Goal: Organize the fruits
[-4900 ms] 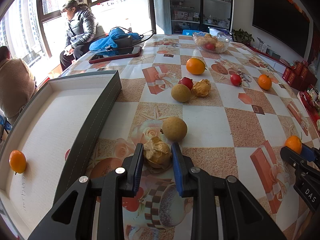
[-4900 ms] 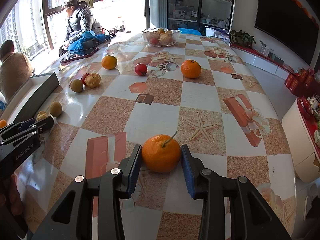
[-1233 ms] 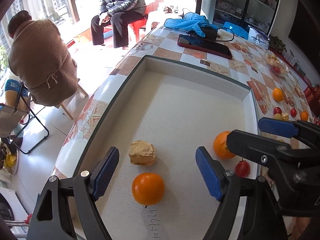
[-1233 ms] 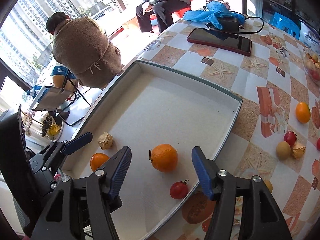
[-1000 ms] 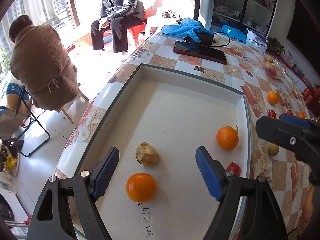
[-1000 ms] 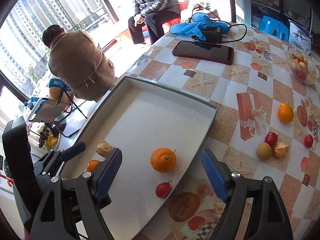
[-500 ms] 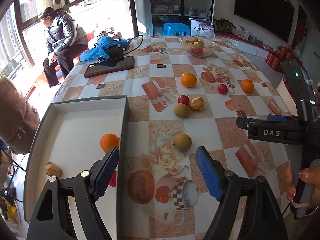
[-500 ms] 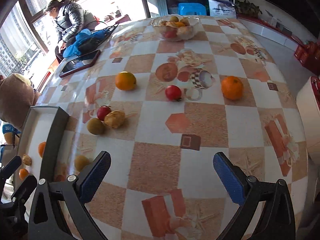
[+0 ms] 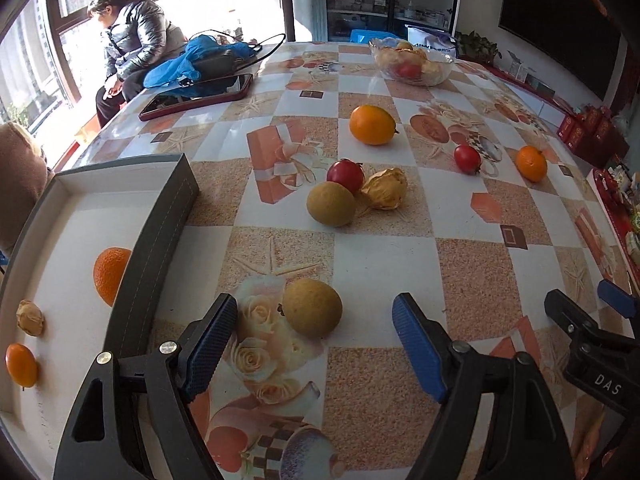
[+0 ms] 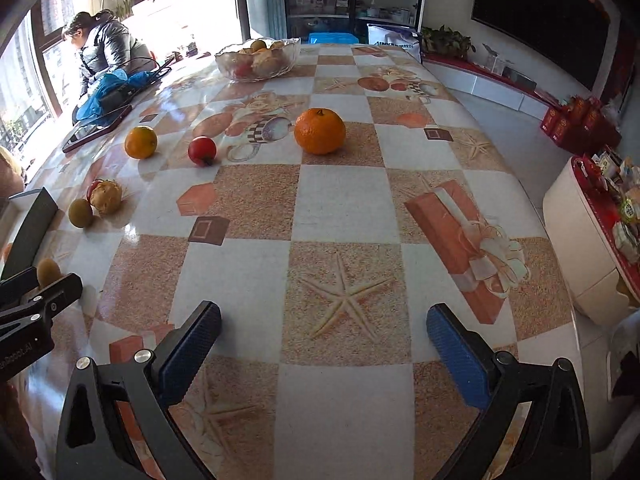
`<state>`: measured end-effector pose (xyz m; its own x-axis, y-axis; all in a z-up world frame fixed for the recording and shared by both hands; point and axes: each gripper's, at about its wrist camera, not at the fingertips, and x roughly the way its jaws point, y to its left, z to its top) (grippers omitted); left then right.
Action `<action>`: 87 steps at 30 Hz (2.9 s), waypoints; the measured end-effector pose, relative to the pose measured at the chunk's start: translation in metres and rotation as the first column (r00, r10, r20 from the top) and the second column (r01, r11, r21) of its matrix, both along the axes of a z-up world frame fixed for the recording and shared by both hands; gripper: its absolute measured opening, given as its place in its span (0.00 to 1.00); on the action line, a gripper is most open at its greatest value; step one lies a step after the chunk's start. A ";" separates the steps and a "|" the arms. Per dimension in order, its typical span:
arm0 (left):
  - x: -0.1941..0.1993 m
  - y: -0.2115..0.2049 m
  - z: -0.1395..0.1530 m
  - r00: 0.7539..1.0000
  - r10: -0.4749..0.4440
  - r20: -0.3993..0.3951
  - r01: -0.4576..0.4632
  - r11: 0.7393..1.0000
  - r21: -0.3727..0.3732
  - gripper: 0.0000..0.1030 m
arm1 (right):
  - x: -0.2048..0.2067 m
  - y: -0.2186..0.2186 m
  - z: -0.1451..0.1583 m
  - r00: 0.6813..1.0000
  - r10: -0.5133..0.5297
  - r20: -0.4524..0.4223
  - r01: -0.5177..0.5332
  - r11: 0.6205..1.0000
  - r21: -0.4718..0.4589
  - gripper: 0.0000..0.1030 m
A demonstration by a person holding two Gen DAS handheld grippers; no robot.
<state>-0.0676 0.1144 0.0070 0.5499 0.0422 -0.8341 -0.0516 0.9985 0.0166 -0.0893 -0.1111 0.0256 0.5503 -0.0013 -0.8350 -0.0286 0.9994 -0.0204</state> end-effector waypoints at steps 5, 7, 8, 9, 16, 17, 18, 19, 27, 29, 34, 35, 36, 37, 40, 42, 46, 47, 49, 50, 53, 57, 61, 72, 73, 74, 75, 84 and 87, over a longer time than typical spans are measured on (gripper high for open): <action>-0.003 0.005 -0.007 0.999 0.017 0.028 -0.016 1.000 -0.022 1.00 | 0.002 0.000 -0.002 1.000 -0.001 0.004 0.001 1.000 0.001 1.00; -0.003 0.005 -0.007 0.999 0.017 0.028 -0.016 1.000 -0.021 1.00 | 0.002 0.000 -0.001 1.000 -0.001 0.005 0.001 1.000 0.002 1.00; -0.003 0.005 -0.007 0.999 0.017 0.029 -0.016 1.000 -0.023 1.00 | 0.002 0.000 -0.001 1.000 -0.001 0.005 0.001 1.000 0.002 1.00; -0.003 0.005 -0.007 0.999 0.017 0.030 -0.016 1.000 -0.023 1.00 | 0.002 0.000 -0.001 1.000 -0.001 0.005 0.001 1.000 0.001 1.00; -0.003 0.005 -0.007 0.999 0.017 0.029 -0.016 1.000 -0.022 1.00 | 0.003 0.000 -0.001 1.000 0.000 0.005 0.000 1.000 0.002 1.00; -0.003 0.005 -0.007 0.999 0.017 0.029 -0.016 1.000 -0.023 1.00 | 0.002 0.000 -0.001 1.000 0.000 0.005 0.000 1.000 0.002 1.00; -0.003 0.005 -0.007 0.999 0.017 0.029 -0.016 1.000 -0.022 1.00 | 0.003 0.000 -0.001 1.000 0.000 0.005 0.000 1.000 0.001 1.00; -0.003 0.005 -0.007 0.999 0.017 0.029 -0.016 1.000 -0.022 1.00 | 0.003 0.000 -0.001 1.000 0.000 0.005 0.000 1.000 0.001 1.00; -0.003 0.005 -0.007 0.999 0.017 0.030 -0.016 1.000 -0.022 1.00 | 0.003 0.000 -0.001 1.000 0.001 0.005 -0.001 1.000 0.001 1.00; -0.004 0.005 -0.007 0.999 0.017 0.030 -0.016 1.000 -0.022 1.00 | 0.003 0.000 -0.001 1.000 0.001 0.005 -0.001 1.000 0.001 1.00; -0.004 0.005 -0.007 0.999 0.017 0.030 -0.016 1.000 -0.022 1.00 | 0.003 0.000 -0.001 1.000 0.001 0.005 -0.001 1.000 0.001 1.00; -0.004 0.005 -0.007 0.999 0.017 0.030 -0.016 1.000 -0.022 1.00 | 0.003 0.000 -0.001 1.000 0.001 0.005 -0.001 1.000 0.001 1.00; -0.004 0.005 -0.007 0.999 0.017 0.030 -0.016 1.000 -0.022 1.00 | 0.003 0.000 -0.001 1.000 0.001 0.005 -0.001 1.000 0.001 1.00; -0.004 0.005 -0.007 0.999 0.017 0.030 -0.016 1.000 -0.022 1.00 | 0.003 0.000 -0.001 1.000 0.001 0.005 -0.001 1.000 0.001 1.00; -0.004 0.005 -0.007 0.999 0.017 0.030 -0.016 1.000 -0.022 1.00 | 0.003 0.000 -0.001 1.000 0.001 0.005 -0.001 1.000 0.001 1.00; -0.004 0.005 -0.007 0.999 0.017 0.030 -0.016 1.000 -0.022 1.00 | 0.003 0.000 -0.001 1.000 0.001 0.004 -0.001 1.000 0.001 1.00; -0.004 0.005 -0.007 0.999 0.017 0.030 -0.016 1.000 -0.022 1.00 | 0.003 0.000 -0.001 1.000 0.002 0.004 -0.002 1.000 0.000 1.00; -0.004 0.005 -0.007 0.999 0.017 0.030 -0.016 1.000 -0.022 1.00 | 0.004 0.000 -0.001 1.000 0.002 0.004 -0.002 1.000 0.000 1.00; -0.004 0.005 -0.007 0.999 0.017 0.030 -0.016 1.000 -0.022 1.00 | 0.004 0.000 -0.001 1.000 0.002 0.004 -0.002 1.000 0.000 1.00; -0.004 0.005 -0.007 0.999 0.017 0.030 -0.016 1.000 -0.022 1.00 | 0.004 0.000 -0.001 1.000 0.002 0.004 -0.002 1.000 0.000 1.00; -0.004 0.005 -0.007 0.999 0.017 0.030 -0.016 1.000 -0.022 1.00 | 0.004 -0.001 -0.001 1.000 0.003 -0.001 -0.003 1.000 -0.001 1.00; -0.004 0.005 -0.007 0.999 0.017 0.030 -0.016 1.000 -0.022 1.00 | 0.010 0.000 0.001 0.998 -0.006 -0.058 0.006 1.000 -0.004 1.00; -0.004 0.005 -0.007 0.999 0.017 0.030 -0.016 1.000 -0.022 1.00 | 0.025 0.004 0.002 0.976 0.020 -0.215 -0.021 1.000 -0.003 1.00; 0.010 0.010 -0.003 0.992 -0.063 -0.108 0.058 0.997 -0.043 1.00 | 0.072 -0.012 0.006 0.905 -0.022 -0.425 0.096 0.984 0.152 1.00; 0.011 0.012 -0.002 0.990 -0.070 -0.122 0.063 0.996 -0.059 1.00 | 0.078 -0.015 0.007 0.903 -0.032 -0.428 0.122 0.975 0.185 1.00; 0.012 0.016 -0.001 0.989 -0.071 -0.128 0.062 0.995 -0.078 1.00 | 0.085 -0.017 0.009 0.906 -0.043 -0.421 0.142 0.968 0.205 1.00; 0.012 0.019 0.001 0.989 -0.072 -0.129 0.059 0.993 -0.099 1.00 | 0.090 -0.019 0.011 0.912 -0.062 -0.405 0.157 0.966 0.207 1.00; 0.003 0.036 0.010 0.996 -0.057 -0.069 0.048 0.991 -0.126 0.89 | 0.126 -0.014 0.010 0.958 -0.163 -0.236 0.200 0.969 0.145 1.00; 0.003 0.036 0.010 0.997 -0.051 -0.050 0.044 0.992 -0.119 0.87 | 0.139 -0.006 0.008 0.969 -0.148 -0.197 0.172 0.979 0.109 0.97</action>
